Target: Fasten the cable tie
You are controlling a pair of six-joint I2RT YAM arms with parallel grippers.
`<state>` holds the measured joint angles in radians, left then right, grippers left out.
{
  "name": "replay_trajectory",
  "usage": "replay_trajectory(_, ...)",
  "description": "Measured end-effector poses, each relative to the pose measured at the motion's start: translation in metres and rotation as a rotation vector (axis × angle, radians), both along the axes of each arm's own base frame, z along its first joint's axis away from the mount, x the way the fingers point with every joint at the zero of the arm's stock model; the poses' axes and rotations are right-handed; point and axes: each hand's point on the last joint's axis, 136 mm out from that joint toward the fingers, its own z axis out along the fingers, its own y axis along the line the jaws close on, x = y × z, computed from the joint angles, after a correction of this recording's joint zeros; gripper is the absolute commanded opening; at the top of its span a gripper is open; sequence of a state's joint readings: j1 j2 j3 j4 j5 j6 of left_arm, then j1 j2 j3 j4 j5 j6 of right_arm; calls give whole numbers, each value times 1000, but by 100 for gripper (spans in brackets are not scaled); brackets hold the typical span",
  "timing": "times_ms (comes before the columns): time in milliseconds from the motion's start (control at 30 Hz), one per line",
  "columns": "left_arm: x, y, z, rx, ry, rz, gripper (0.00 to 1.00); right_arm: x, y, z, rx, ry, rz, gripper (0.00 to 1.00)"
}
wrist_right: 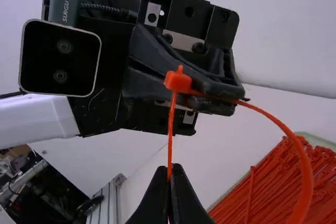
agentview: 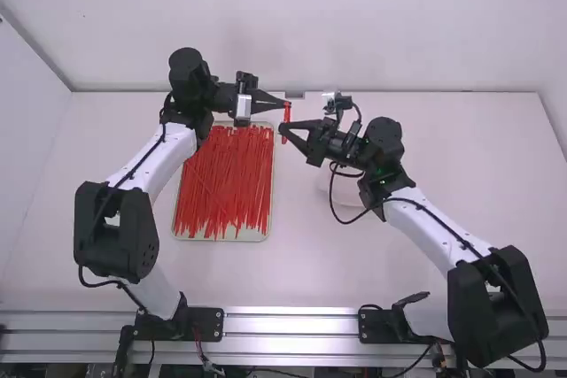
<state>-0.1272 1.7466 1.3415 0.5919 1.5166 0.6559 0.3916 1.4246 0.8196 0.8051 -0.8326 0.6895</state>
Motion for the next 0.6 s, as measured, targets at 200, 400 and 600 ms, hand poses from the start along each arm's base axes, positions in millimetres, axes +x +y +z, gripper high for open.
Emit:
replay_trajectory(200, -3, 0, -1, 2, -8, -21, 2, -1, 0, 4, 14, -8, 4, 0)
replay_trajectory(400, -3, 0, -3, 4, 9, -20, 2, -1, 0, 7, 20, -19, 4, 0)
replay_trajectory(600, -4, -1, -6, 5, 16, -24, 2, -2, -1, 9, 30, -29, 4, 0)
